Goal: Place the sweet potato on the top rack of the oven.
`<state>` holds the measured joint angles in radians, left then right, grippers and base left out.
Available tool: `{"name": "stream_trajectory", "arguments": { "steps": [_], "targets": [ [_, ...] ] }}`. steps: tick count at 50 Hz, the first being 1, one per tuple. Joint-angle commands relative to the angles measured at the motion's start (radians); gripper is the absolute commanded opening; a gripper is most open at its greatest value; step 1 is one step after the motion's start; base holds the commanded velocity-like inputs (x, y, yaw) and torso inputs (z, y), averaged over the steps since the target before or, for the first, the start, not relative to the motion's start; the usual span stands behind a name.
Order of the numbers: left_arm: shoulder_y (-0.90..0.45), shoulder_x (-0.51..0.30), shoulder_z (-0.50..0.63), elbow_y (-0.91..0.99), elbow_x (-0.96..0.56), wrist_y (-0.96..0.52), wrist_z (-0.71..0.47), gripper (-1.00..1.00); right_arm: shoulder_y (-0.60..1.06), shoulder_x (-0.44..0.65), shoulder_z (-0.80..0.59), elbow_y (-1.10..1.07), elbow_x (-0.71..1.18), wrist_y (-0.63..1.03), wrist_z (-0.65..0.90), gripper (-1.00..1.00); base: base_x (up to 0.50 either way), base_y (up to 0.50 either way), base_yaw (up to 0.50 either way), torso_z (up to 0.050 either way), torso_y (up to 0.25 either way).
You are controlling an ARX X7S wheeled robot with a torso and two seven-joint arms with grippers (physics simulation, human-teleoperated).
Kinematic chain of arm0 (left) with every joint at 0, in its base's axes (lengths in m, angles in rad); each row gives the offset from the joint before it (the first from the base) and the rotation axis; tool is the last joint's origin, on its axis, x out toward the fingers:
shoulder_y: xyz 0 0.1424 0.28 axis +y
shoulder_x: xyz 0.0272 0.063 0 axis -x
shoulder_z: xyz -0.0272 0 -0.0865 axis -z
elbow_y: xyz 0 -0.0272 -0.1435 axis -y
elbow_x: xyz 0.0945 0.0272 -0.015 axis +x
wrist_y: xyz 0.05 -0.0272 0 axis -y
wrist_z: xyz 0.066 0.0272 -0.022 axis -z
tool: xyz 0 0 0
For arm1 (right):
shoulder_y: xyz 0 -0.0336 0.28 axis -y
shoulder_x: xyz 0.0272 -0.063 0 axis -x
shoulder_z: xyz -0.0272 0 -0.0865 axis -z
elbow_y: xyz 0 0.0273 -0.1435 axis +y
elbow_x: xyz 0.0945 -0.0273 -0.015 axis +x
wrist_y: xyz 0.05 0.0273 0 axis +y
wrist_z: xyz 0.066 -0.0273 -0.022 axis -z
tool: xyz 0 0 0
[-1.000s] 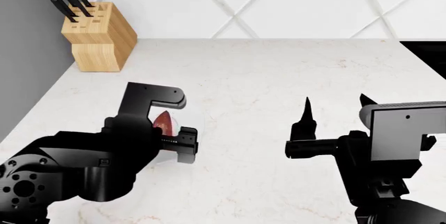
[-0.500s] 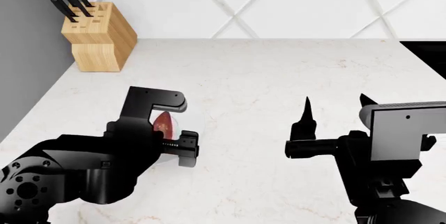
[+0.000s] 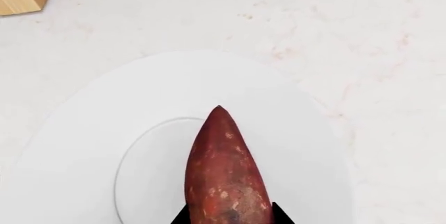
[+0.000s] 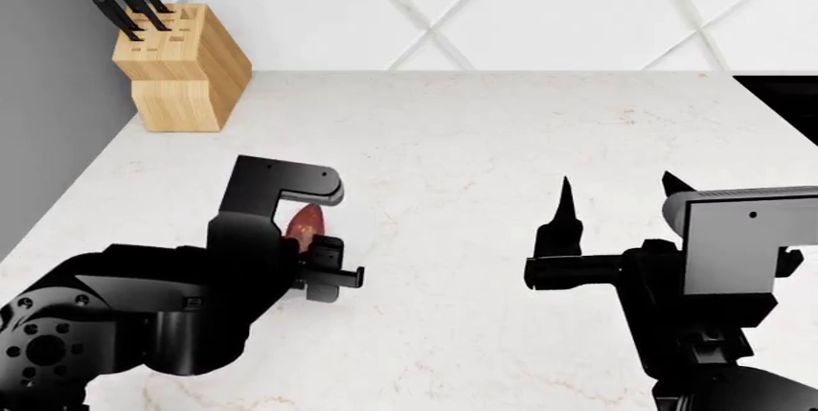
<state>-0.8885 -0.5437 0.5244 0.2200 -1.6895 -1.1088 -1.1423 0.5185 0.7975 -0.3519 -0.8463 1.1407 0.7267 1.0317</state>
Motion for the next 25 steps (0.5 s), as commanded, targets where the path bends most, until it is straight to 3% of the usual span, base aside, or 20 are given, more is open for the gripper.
{"name": "stream_trajectory", "arguments": {
  "steps": [1, 25],
  "targets": [
    [-0.018, -0.002, 0.006, 0.01, -0.012, 0.0, -0.011, -1.0, -0.002, 0.003, 0.003, -0.003, 0.002, -0.005, 0.002, 1.0, 0.0, 0.0, 0.0, 0.0, 0.0],
    [-0.03, -0.034, -0.041, 0.188, -0.087, 0.046, -0.132, -1.0, 0.014, 0.035, 0.042, -0.06, 0.067, -0.013, 0.059, 1.0, 0.0, 0.0, 0.0, 0.0, 0.0]
  ]
}}
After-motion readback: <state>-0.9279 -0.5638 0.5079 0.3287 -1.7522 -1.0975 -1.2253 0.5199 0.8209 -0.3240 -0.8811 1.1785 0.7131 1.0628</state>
